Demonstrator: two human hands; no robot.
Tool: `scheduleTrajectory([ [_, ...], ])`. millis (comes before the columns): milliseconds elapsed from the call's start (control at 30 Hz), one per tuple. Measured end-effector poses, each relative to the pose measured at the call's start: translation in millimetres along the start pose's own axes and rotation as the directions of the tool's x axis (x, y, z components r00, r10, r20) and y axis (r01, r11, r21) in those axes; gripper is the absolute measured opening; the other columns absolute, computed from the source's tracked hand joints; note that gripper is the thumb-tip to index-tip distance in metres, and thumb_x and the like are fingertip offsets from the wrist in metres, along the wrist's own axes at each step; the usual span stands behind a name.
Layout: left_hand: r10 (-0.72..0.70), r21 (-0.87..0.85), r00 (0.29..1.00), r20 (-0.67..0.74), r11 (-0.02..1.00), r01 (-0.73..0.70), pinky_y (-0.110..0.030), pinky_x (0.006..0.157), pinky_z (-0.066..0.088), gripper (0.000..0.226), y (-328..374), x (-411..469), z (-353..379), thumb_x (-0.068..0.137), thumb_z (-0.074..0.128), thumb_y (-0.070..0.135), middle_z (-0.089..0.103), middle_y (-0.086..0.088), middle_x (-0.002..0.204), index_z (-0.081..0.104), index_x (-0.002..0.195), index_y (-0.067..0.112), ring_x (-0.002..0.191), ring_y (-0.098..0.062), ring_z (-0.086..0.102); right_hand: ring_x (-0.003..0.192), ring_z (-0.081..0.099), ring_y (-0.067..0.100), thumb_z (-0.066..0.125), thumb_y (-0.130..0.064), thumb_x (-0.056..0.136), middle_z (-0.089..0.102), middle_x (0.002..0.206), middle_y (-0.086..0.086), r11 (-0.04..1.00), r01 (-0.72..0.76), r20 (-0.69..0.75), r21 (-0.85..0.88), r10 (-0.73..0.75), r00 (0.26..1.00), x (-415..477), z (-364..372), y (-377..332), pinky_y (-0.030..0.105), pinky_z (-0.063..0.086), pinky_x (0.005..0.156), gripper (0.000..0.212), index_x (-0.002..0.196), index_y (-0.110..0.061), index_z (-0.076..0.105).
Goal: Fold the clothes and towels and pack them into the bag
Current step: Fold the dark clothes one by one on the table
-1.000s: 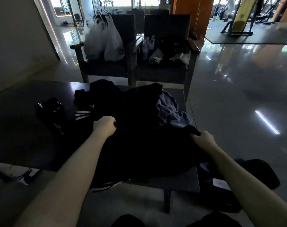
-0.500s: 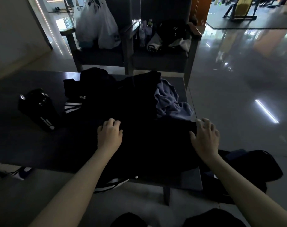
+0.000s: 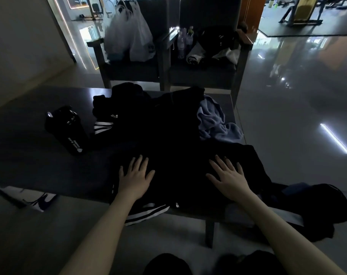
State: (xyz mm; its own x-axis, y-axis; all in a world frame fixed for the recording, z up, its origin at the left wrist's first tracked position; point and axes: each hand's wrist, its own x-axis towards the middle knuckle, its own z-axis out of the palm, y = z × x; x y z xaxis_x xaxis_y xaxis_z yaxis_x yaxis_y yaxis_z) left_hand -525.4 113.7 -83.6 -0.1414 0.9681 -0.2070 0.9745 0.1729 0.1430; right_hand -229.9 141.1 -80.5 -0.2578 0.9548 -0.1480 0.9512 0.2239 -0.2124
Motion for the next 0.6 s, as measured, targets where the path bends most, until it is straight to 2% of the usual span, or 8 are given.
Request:
scheduleTrajectory([
  [100,0.029,0.022,0.999,-0.03,0.999,-0.028,-0.047,0.118,-0.003,0.061,-3.5,16.9,3.2,0.098,0.013,0.055,-0.01,0.01,0.16,0.0,0.152,0.03,0.146,-0.011,-0.01,0.147,-0.004,0.019,0.024,-0.059,0.095,-0.001,0.16,-0.006,0.999,-0.025,-0.004,-0.026,0.025,1.0,5.9,1.8,-1.8,0.048,-0.004,0.118,0.063,0.151,-0.033,0.01],
  [167,0.056,0.041,0.997,-0.06,0.998,-0.053,-0.046,0.118,-0.003,0.06,-6.6,27.9,4.2,0.099,0.014,0.054,-0.007,0.01,0.16,0.001,0.152,0.03,0.146,-0.011,-0.008,0.147,0.001,0.022,0.028,-0.057,0.095,0.007,0.16,-0.001,0.998,-0.04,-0.053,-0.049,0.038,0.998,9.2,3.1,-10.4,0.05,-0.002,0.116,0.063,0.15,-0.029,0.016],
  [267,0.094,0.068,0.992,-0.082,0.994,-0.088,-0.044,0.118,-0.004,0.06,-12.2,38.3,4.1,0.099,0.015,0.053,-0.005,0.009,0.16,0.002,0.152,0.03,0.146,-0.011,-0.007,0.146,0.009,0.019,0.033,-0.059,0.093,0.019,0.157,0.002,0.998,0.052,-0.112,0.034,-0.048,0.993,15.2,3.2,-36.3,0.048,0.002,0.116,0.064,0.147,-0.025,0.027],
  [333,0.11,0.086,0.991,-0.081,0.991,-0.103,-0.044,0.118,-0.005,0.06,-13.7,38.5,4.3,0.098,0.015,0.053,-0.006,0.01,0.16,0.001,0.152,0.03,0.146,-0.01,-0.008,0.146,0.01,0.017,0.017,-0.07,0.083,0.018,0.157,-0.001,0.986,0.15,-0.08,0.079,-0.144,0.986,16.6,3.8,-54.7,0.046,0.003,0.117,0.077,0.147,-0.029,0.026],
  [400,0.112,0.093,0.992,-0.06,0.99,-0.107,-0.044,0.118,-0.005,0.06,-14.0,38.0,1.8,0.098,0.014,0.053,-0.008,0.01,0.16,-0.001,0.152,0.03,0.146,-0.01,-0.009,0.147,0.003,0.016,0.0,-0.071,0.072,0.011,0.159,-0.004,0.979,0.195,0.001,0.056,-0.196,0.981,18.8,6.7,-66.0,0.046,0.0,0.117,0.089,0.148,-0.032,0.022],
  [467,0.1,0.088,0.995,-0.032,0.991,-0.097,-0.044,0.118,-0.006,0.06,-13.1,32.9,-2.7,0.099,0.014,0.053,-0.01,0.01,0.159,-0.001,0.152,0.03,0.146,-0.01,-0.011,0.147,-0.002,0.014,-0.005,-0.071,0.069,0.005,0.159,-0.007,0.98,0.197,0.041,0.041,-0.198,0.979,17.0,6.5,-65.9,0.044,-0.004,0.117,0.091,0.148,-0.034,0.021],
  [533,0.088,0.083,0.996,-0.005,0.993,-0.088,-0.045,0.118,-0.004,0.061,-11.3,23.5,-5.2,0.099,0.014,0.054,-0.011,0.01,0.159,-0.001,0.152,0.029,0.146,-0.011,-0.011,0.147,-0.004,0.013,0.0,-0.072,0.075,0.004,0.159,-0.01,0.98,0.198,0.057,0.034,-0.2,0.978,8.2,2.0,-62.9,0.041,-0.004,0.117,0.085,0.148,-0.035,0.02],
  [600,0.089,0.084,0.996,0.012,0.992,-0.09,-0.047,0.118,-0.001,0.061,-9.6,12.8,-5.0,0.099,0.014,0.054,-0.01,0.01,0.16,0.0,0.152,0.029,0.146,-0.012,-0.01,0.147,-0.002,0.013,0.018,-0.065,0.09,0.005,0.159,-0.01,0.983,0.183,0.084,0.006,-0.183,0.979,-2.0,-2.2,-62.6,0.043,0.0,0.117,0.066,0.149,-0.034,0.02],
])
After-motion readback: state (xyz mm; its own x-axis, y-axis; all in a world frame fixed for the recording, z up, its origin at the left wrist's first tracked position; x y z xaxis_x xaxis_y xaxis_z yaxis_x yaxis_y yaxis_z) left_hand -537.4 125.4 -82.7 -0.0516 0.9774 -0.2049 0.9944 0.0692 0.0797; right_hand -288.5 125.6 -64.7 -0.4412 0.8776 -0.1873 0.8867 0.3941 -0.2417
